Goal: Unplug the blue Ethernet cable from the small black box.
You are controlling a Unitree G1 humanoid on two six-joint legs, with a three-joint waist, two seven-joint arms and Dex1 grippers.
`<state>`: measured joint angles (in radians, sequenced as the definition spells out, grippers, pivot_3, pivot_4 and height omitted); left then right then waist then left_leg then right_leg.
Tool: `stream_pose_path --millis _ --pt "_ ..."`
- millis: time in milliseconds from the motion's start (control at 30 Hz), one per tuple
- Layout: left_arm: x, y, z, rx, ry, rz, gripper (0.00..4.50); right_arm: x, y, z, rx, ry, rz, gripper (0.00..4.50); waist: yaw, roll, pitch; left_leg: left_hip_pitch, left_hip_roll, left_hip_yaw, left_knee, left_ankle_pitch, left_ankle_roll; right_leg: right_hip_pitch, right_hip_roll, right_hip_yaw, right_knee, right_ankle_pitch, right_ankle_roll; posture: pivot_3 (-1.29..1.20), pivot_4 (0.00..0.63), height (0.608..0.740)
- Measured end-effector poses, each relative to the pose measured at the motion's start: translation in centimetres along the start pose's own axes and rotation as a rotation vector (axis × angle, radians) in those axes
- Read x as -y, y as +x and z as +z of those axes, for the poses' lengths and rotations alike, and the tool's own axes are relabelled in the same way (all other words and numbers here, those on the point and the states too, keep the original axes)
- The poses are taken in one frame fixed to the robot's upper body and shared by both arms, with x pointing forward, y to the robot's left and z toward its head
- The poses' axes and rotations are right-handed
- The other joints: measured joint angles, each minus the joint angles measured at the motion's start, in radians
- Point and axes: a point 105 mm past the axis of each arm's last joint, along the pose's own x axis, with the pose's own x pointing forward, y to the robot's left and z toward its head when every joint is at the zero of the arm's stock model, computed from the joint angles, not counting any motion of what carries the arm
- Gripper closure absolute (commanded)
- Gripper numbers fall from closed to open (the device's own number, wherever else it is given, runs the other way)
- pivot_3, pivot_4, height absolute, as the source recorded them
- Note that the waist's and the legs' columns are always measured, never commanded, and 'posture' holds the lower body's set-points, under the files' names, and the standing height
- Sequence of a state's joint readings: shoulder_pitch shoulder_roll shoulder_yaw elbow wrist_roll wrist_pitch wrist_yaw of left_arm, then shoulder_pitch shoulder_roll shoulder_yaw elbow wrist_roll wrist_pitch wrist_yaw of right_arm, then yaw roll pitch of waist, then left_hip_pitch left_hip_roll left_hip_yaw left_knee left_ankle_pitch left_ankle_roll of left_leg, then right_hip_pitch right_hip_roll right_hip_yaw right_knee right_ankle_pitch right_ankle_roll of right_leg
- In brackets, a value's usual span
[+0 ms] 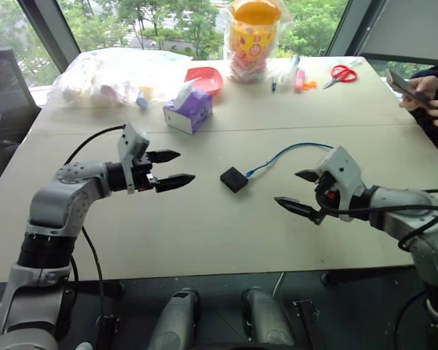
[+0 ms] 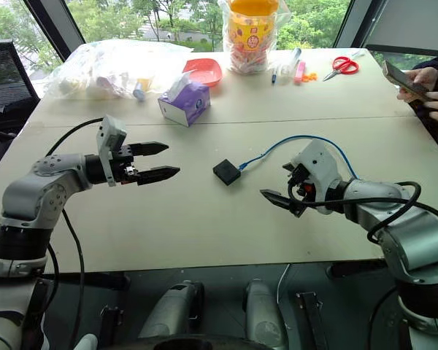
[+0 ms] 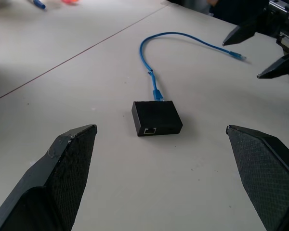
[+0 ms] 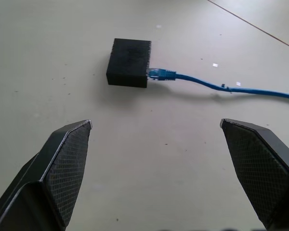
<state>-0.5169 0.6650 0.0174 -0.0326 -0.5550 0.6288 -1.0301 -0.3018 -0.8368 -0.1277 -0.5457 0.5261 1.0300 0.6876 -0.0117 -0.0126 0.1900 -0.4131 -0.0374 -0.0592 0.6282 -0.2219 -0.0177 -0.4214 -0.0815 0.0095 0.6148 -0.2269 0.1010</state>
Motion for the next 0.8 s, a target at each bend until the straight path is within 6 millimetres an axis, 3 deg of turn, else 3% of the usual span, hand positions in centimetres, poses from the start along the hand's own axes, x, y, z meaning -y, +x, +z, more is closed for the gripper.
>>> stream_pose_path --millis 500,800 --pt "0.1 0.2 -0.2 -0.009 0.004 -0.024 0.02 1.4 0.2 1.4 -0.055 -0.045 0.042 0.0 0.002 0.0 0.0 -0.003 0.0 0.0 0.002 0.0 0.0 -0.002 -0.001 0.0 0.0 0.0 0.0 0.0 0.15 0.74" --pt "0.1 0.5 -0.2 -0.001 0.017 -0.015 0.02 1.7 1.1 1.0 -0.13 -0.076 0.126 0.0 0.0 0.0 0.0 -0.003 0.0 0.001 0.003 0.0 0.0 -0.002 0.0 0.001 0.001 0.001 0.0 0.0 0.15 0.74"
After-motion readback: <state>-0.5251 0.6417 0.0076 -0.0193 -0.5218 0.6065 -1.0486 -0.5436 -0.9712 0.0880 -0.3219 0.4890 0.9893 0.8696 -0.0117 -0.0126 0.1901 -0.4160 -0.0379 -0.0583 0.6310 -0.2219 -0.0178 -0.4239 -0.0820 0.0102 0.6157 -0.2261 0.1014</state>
